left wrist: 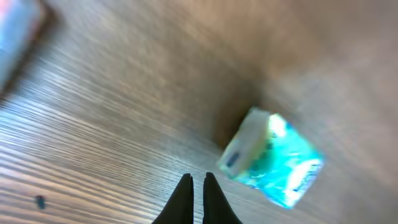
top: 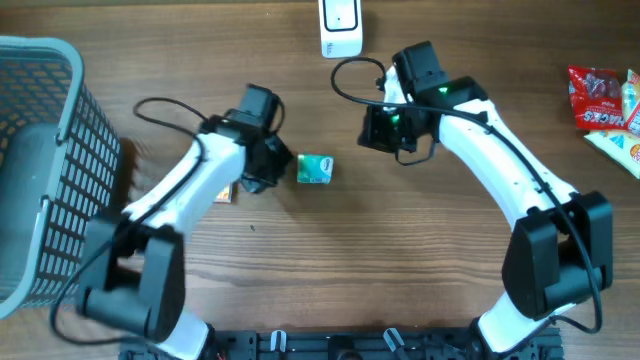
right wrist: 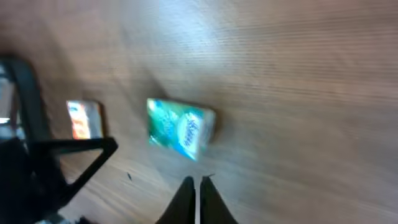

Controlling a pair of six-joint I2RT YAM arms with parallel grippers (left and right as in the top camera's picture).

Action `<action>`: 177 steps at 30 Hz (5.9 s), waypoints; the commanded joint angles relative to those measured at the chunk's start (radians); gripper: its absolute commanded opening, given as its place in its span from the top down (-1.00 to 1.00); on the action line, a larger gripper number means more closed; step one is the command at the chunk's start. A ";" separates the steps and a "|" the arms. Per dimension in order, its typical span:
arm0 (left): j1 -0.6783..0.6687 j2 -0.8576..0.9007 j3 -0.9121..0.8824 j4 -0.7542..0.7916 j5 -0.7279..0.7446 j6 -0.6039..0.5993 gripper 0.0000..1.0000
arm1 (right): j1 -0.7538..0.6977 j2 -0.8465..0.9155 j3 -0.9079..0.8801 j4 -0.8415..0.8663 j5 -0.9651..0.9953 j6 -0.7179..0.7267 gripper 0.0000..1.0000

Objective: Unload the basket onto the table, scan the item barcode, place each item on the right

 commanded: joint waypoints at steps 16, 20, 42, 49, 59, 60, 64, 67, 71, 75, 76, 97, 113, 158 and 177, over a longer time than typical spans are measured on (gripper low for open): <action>-0.026 -0.014 0.020 0.087 0.069 0.035 0.92 | 0.133 0.131 0.083 -0.074 0.175 0.102 0.92; -0.137 -0.006 0.020 0.178 0.113 0.026 0.92 | 0.128 0.136 0.076 -0.142 0.215 0.101 0.91; -0.090 0.054 0.067 0.025 -0.085 -0.019 0.92 | 0.047 0.100 0.020 -0.190 0.174 -0.080 0.91; -0.045 -0.040 0.060 -0.154 -0.213 -0.019 -1.00 | 0.047 0.140 0.077 -0.017 0.100 -0.417 -0.99; 0.003 -0.040 0.060 -0.259 -0.220 -0.045 -1.00 | 0.020 0.308 0.077 -0.095 -0.080 -0.659 -0.31; 0.003 -0.040 0.060 -0.259 -0.220 -0.045 -1.00 | 0.020 0.308 0.077 -0.101 -0.081 -0.658 -0.08; 0.003 -0.040 0.060 -0.270 -0.220 -0.045 -1.00 | 0.018 0.308 0.077 -0.117 -0.081 -0.658 0.35; 0.003 -0.040 0.060 -0.270 -0.220 -0.045 -1.00 | 0.018 0.308 0.077 -0.152 -0.109 -0.659 0.37; 0.002 -0.040 0.060 -0.269 -0.220 -0.046 -1.00 | 0.018 0.316 0.069 -0.172 -0.130 -0.658 0.09; 0.002 -0.040 0.060 -0.275 -0.219 -0.046 -1.00 | 0.018 0.335 0.011 -0.094 -0.143 -0.620 0.03; 0.002 -0.040 0.060 -0.280 -0.219 -0.046 -1.00 | 0.018 0.335 -0.003 -0.087 -0.144 -0.609 0.07; 0.003 -0.040 0.060 -0.257 -0.219 -0.046 -1.00 | -0.244 0.335 0.230 0.098 -1.089 -0.207 0.92; 0.002 -0.040 0.060 -0.257 -0.219 -0.046 -1.00 | -0.250 0.335 0.230 0.962 -1.160 0.765 0.92; 0.002 -0.040 0.060 -0.257 -0.219 -0.046 -1.00 | 0.120 0.599 0.519 0.901 0.858 -0.940 0.91; 0.002 -0.040 0.060 -0.257 -0.219 -0.046 -1.00 | -0.538 0.599 0.517 -0.011 1.621 -0.323 0.91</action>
